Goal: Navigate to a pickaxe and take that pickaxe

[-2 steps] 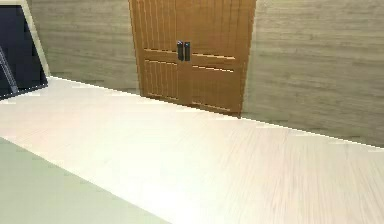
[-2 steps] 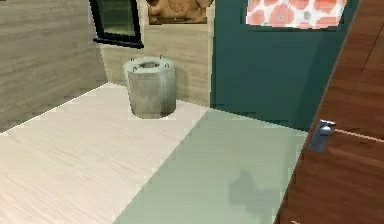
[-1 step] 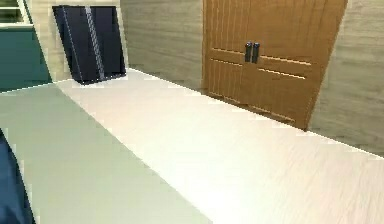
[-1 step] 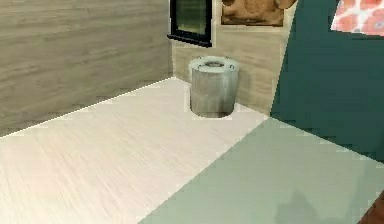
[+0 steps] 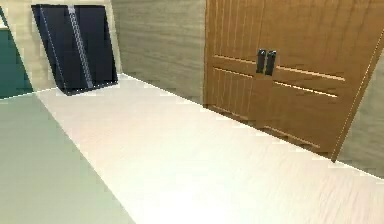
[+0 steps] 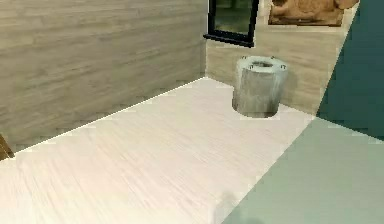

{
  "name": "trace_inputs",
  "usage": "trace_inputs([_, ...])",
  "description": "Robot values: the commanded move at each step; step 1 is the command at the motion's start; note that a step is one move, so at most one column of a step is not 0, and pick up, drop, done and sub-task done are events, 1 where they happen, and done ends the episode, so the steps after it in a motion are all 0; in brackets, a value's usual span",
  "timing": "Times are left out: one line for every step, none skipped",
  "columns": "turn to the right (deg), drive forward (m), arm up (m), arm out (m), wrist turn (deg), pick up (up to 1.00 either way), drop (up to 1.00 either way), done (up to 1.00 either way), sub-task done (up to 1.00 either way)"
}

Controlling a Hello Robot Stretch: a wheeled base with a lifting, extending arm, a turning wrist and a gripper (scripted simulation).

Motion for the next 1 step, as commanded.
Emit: trace_inputs([-39.0,0.0,0.0,0.0,0.0,0.0,0.0,0.0,0.0])
